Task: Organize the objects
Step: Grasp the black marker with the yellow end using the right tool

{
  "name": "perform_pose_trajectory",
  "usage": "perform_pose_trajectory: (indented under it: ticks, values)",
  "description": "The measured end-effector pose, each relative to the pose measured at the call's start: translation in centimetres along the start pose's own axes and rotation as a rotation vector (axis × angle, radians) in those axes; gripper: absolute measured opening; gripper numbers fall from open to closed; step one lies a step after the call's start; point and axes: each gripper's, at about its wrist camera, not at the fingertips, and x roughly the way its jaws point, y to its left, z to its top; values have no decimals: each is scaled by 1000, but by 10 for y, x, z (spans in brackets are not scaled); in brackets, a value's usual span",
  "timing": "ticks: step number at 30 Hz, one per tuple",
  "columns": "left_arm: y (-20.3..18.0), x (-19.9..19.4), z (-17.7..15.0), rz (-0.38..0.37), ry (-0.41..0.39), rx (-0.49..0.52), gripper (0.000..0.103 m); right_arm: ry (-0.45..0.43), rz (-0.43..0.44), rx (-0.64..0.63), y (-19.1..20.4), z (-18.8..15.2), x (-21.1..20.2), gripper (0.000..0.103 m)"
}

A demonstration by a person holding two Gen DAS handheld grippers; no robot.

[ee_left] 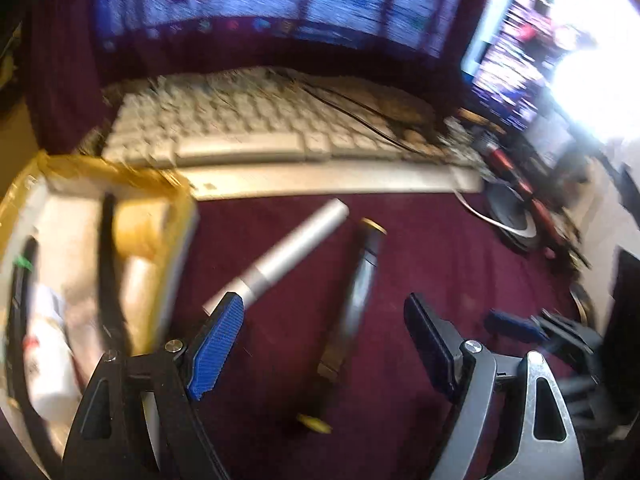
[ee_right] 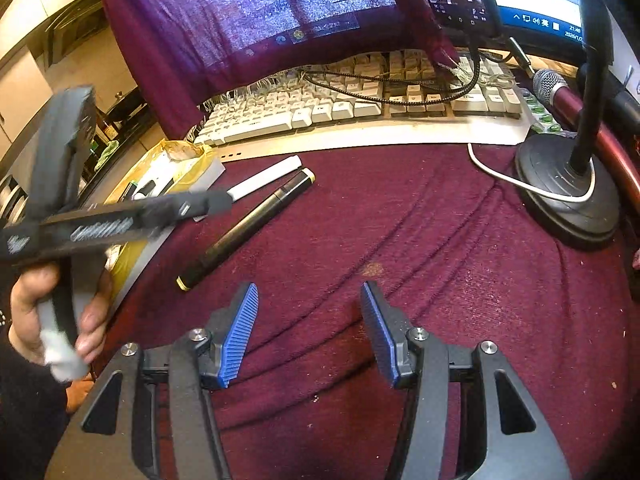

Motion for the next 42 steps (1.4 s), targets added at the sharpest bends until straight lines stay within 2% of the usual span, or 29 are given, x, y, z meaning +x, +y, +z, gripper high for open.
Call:
perform_pose_trajectory:
  ticks: [2,5,6,8,9,10,13,16,19,25,32,35,39,40,42]
  values:
    - [2,7,9,67,-6,18,77,4,1,-4,2,-1,1,52]
    - [-2,19,16,97,29,74,74,10,1,-12,6,-1,2,52]
    - [-1,24,16,116,46,84,65,12,3,-14,7,-1,3,52]
    - [3,28,17,101,56,63,52,15,2,-17,9,-1,5,52]
    - [4,29,17,117,66,68,35,17,2,-19,10,-1,5,52]
    - [5,32,16,129,85,64,28,18,3,-23,11,-2,5,52]
    - [12,28,13,101,74,37,28,23,2,-31,14,-2,7,52]
    - [11,26,9,114,71,50,27,26,1,-30,15,-1,9,52]
    - [1,20,0,177,93,90,11,30,-1,-39,17,-1,11,52]
    - [-6,-8,-42,169,94,73,9,31,-5,-49,20,0,10,52]
    - [7,-49,-98,84,20,-124,9,37,-7,-54,40,19,27,52]
    - [6,-49,-104,60,-12,-188,9,46,-33,-70,55,29,38,52]
    - [5,-45,-103,78,-29,-175,9,70,-99,-77,72,40,59,52]
    - [3,-46,-105,78,-30,-174,9,72,-129,-89,76,41,64,51]
    - [5,-50,-107,70,-33,-181,9,93,-168,-106,79,37,74,38]
